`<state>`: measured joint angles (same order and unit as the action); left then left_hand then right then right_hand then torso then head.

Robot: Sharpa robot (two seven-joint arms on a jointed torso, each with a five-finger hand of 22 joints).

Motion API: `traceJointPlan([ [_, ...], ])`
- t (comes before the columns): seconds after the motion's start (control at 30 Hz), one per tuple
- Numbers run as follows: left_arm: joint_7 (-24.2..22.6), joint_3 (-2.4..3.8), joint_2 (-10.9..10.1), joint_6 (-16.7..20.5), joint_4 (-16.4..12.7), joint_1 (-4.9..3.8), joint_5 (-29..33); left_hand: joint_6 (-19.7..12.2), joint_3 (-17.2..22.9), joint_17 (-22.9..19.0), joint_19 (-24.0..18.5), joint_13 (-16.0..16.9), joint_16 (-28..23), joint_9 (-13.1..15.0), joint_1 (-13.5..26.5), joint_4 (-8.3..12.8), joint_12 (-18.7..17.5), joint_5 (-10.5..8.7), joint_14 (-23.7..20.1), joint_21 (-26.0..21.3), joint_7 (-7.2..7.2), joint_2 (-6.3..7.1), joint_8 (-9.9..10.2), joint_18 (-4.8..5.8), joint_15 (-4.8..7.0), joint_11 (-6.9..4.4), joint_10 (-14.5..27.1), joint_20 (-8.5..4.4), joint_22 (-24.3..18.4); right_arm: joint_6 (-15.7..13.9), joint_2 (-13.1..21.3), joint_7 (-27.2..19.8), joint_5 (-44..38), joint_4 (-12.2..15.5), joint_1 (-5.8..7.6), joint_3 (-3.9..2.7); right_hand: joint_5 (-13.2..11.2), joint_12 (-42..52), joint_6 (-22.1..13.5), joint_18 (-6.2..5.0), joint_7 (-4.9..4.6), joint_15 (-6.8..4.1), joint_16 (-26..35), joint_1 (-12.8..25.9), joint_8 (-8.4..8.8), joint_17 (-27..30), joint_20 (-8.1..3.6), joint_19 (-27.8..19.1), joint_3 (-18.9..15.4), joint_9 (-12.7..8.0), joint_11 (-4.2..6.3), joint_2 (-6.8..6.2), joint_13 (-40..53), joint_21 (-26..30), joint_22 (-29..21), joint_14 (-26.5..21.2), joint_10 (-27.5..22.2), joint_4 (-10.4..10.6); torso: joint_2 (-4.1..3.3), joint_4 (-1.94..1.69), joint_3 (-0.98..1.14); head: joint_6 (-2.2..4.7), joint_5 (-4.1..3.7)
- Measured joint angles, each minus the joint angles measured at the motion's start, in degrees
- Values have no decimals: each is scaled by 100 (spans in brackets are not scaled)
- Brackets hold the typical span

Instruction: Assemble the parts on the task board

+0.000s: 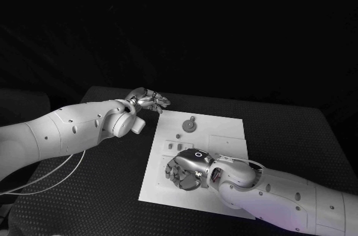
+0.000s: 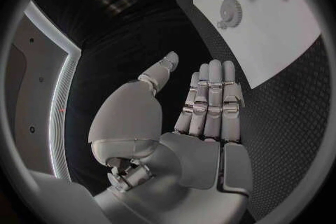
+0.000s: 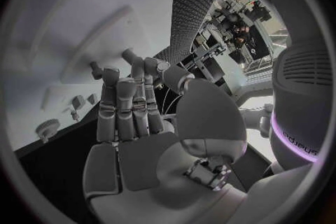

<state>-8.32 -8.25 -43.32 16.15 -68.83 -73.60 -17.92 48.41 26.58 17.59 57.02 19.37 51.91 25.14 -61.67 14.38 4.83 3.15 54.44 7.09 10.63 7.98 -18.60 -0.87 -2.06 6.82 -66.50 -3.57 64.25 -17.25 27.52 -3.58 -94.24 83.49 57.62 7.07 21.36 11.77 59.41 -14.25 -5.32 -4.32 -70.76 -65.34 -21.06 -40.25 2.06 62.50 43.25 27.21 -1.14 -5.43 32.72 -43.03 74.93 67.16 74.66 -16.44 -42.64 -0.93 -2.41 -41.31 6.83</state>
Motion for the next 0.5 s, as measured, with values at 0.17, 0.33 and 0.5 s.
traceJointPlan([
  [0.17,0,0,0,0,0,0,0,0,0,0,0,0,0,0,0,0,0,0,0,0,0,0,0,0,0,0,0,0,0,-1,0,0,7,0,-1,1,0,2,-1,0,-1,-2,0,0,0,0,0,0,8,0,0,0,0,0,0,-3,0,8,0,0,0,-3,-2],
  [0.33,0,2,0,0,0,0,0,0,0,6,0,0,0,0,0,0,0,0,0,0,0,0,0,0,0,0,0,0,0,-2,-4,-2,13,-3,-1,1,-1,-20,-1,0,-1,-2,0,2,0,0,0,-1,8,0,-1,2,13,0,0,-4,1,8,0,0,0,-1,-2],
  [0.5,0,2,-2,0,-2,0,0,0,0,5,0,-1,0,0,0,0,0,0,0,0,0,0,0,0,0,0,0,0,0,-4,-20,-3,20,-6,-4,6,-5,-20,-5,0,-5,-2,0,19,0,-5,0,-1,25,0,-8,19,15,0,0,-4,8,-8,0,2,0,4,-5],
])
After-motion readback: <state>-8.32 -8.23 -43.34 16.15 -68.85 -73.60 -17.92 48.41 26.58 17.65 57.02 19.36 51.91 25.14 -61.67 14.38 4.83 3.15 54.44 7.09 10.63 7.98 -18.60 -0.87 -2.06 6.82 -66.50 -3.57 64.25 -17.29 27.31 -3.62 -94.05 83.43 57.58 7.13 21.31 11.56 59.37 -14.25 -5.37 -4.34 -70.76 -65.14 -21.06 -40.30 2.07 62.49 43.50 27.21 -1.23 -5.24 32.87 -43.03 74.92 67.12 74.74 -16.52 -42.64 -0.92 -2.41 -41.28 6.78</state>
